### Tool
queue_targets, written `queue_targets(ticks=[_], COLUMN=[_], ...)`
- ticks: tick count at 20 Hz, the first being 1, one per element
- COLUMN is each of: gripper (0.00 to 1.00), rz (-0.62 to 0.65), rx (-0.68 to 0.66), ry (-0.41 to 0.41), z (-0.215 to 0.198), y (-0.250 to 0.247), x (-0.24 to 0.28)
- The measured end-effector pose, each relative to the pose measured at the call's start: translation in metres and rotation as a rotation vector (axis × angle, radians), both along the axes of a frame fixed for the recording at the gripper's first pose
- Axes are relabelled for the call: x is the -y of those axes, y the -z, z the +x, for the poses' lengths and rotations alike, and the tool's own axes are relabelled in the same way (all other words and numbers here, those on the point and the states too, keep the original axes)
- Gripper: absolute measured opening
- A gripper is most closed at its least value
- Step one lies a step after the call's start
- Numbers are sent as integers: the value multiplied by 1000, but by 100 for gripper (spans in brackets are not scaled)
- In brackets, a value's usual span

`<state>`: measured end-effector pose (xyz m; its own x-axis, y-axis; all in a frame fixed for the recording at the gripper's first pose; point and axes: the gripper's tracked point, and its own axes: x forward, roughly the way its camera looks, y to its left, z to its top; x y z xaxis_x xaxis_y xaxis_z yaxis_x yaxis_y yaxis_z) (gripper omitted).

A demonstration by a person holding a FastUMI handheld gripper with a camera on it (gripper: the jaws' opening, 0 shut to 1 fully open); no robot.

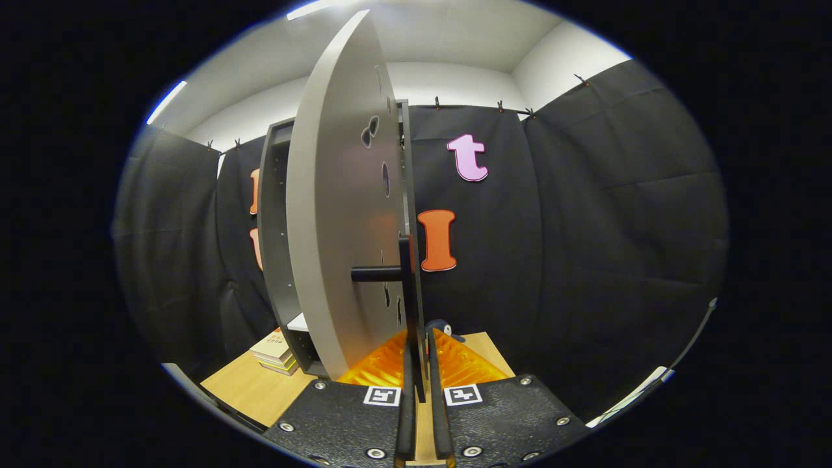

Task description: Open the shoe cabinet door, grab the shoes and put them into the shoe cabinet, then close the shoe cabinet door.

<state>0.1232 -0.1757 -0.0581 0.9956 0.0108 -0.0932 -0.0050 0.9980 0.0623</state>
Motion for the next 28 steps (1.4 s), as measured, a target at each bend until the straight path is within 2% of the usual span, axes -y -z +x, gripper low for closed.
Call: queue_targets(ticks=[3,6,9,13,19,26,28], gripper=[10,9,10,14,14,16,24], rz=[10,2,-19,-16,28,52,60], rx=[-8,-4,-3,-2,8,14,10], ry=[-22,-76,-76,-41,31,83,77], z=[1,-4,-12,-23,-48,-62,-64], y=[0,-3,1,2,-2,-3,-1], x=[13,17,26,30,29,-15,-31])
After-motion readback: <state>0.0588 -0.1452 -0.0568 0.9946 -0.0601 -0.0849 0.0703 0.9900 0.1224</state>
